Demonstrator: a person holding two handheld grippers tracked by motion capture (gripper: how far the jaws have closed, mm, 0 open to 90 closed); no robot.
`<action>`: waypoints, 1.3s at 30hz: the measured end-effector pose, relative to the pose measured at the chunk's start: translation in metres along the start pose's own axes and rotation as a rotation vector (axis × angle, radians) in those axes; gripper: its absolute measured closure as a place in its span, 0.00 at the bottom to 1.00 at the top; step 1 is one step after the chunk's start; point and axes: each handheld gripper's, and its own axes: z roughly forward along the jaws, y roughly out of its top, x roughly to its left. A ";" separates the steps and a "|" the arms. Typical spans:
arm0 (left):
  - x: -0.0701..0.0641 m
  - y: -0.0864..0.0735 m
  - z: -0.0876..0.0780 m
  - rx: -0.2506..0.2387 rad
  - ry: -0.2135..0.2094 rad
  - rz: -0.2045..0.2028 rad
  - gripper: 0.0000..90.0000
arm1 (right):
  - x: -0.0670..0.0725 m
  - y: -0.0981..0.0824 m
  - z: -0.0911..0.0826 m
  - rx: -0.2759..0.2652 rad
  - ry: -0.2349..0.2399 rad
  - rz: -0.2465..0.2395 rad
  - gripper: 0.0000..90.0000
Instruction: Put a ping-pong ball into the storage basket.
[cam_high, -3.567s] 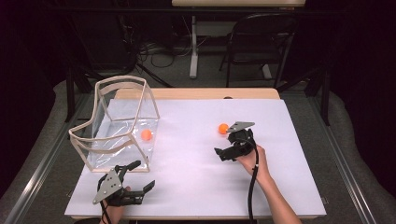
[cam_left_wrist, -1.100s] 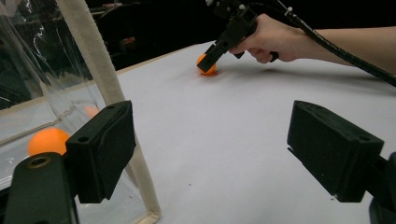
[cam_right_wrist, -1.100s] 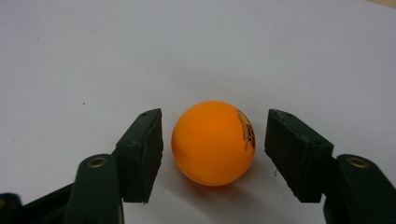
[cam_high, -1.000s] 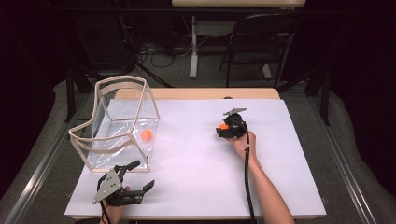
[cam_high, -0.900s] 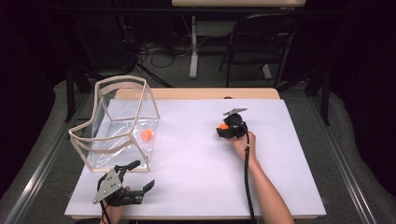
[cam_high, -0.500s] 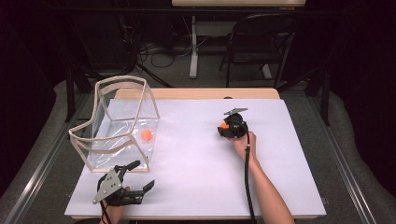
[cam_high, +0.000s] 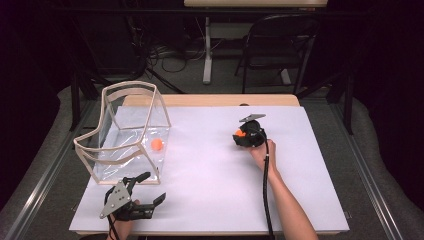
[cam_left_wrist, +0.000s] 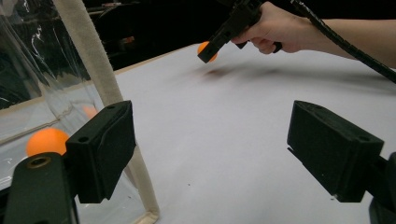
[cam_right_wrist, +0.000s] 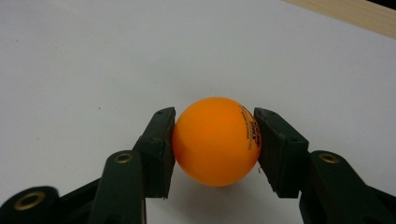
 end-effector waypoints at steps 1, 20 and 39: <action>0.000 0.000 0.000 0.000 0.000 0.000 0.18 | 0.000 0.001 -0.001 -0.002 0.000 -0.002 0.56; 0.000 0.000 0.001 -0.003 0.002 -0.001 0.18 | 0.006 0.020 -0.033 -0.037 -0.002 -0.060 0.56; 0.000 0.000 0.001 -0.002 0.001 0.000 0.18 | 0.015 0.038 -0.060 -0.056 -0.009 -0.110 0.56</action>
